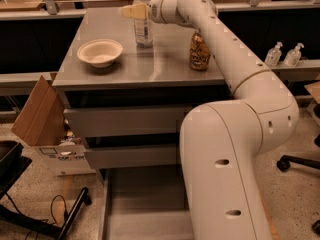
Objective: Pick blue plastic bottle from bottom drawer and place on counter
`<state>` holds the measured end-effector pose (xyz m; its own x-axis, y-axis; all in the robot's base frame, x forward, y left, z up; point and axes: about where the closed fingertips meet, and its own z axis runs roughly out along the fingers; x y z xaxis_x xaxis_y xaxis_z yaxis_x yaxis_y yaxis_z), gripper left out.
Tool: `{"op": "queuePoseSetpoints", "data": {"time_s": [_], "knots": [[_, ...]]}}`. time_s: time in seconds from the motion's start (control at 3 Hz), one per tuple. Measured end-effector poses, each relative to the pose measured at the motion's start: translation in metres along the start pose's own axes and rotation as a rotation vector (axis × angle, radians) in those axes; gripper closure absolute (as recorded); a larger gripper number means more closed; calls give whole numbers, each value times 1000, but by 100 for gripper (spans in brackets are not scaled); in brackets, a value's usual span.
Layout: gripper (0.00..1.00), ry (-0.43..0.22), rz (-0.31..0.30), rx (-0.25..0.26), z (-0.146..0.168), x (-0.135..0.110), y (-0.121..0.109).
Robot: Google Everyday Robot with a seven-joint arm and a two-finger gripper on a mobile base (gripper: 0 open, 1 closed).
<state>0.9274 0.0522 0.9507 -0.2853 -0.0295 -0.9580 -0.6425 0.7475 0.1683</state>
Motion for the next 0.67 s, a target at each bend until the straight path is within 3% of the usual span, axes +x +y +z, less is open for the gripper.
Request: {"op": "queuePoseSetpoints", "data": {"time_s": [0.33, 0.67], "knots": [[0, 0, 0, 0, 0, 0, 0], [0, 10, -50, 2, -24, -16, -6]]}}
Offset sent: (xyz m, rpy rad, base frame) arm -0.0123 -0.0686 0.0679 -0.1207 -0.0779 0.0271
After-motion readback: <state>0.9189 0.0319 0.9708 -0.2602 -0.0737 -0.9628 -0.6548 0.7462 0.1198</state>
